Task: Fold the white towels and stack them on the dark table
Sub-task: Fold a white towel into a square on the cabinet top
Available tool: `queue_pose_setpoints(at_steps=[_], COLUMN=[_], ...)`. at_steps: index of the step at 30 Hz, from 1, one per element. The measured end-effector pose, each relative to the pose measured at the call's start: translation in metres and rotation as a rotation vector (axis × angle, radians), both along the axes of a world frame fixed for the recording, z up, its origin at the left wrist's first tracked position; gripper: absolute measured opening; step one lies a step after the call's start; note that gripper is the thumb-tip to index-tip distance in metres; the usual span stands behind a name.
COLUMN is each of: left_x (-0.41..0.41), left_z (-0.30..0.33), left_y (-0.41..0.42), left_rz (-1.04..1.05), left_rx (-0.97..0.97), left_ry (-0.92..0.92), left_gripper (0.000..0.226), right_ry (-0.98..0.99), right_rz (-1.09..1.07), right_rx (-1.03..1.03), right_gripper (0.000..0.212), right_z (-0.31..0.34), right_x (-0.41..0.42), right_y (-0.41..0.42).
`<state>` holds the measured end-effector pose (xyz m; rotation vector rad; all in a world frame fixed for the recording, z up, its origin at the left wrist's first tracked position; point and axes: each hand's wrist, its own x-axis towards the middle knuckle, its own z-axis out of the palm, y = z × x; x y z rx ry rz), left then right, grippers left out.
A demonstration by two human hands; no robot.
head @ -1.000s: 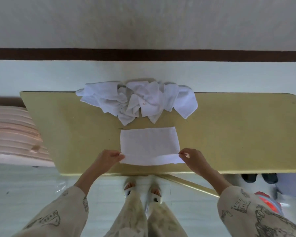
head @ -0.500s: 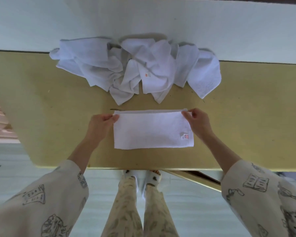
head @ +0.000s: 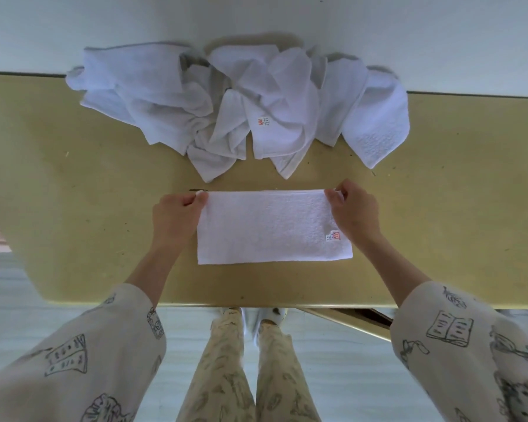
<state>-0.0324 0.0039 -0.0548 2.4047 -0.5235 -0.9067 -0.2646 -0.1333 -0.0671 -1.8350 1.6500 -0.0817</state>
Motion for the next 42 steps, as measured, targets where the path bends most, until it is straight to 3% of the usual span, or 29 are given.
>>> queue_pose_setpoints(at_steps=[15, 21, 23, 25, 27, 32, 37, 42], left_x=[-0.009, -0.007, -0.01, -0.019, -0.039, -0.084, -0.07, -0.047], left_z=[-0.002, 0.002, 0.006, 0.004, -0.001, -0.031, -0.049, -0.053], left_y=[-0.003, 0.009, 0.016, 0.024, 0.032, 0.024, 0.014, 0.025], left_rz=[-0.056, -0.031, 0.001, -0.066, -0.276, -0.752, -0.802, -0.818], left_rx=[0.023, 0.075, 0.093, 0.042, -0.059, -0.198, -0.055, 0.041], left_ry=[-0.147, -0.162, -0.218, -0.399, -0.579, -0.679, -0.66, -0.716], left_gripper=[0.04, 0.034, 0.034, 0.026, 0.019, 0.032, 0.05, 0.066], right_ry=[0.051, -0.073, -0.123, -0.163, -0.184, -0.065, 0.145, 0.263], right_rz=[0.018, -0.127, -0.206, -0.228, -0.092, 0.475, 0.512, 0.56], right_rx=[-0.026, -0.023, -0.087, -0.223, -0.392, -0.517, -0.498, -0.524], right_gripper=[0.026, 0.029, 0.026, 0.023, 0.024, 0.037, 0.062, 0.067], right_z=[-0.001, 0.008, 0.011, 0.011, 0.008, -0.024, -0.043, -0.046], right_x=[0.004, -0.002, -0.007, -0.011, -0.01, 0.013, 0.01, -0.002], right_y=[-0.002, 0.0, 0.008, 0.02, 0.039, 0.079, 0.062, 0.055])
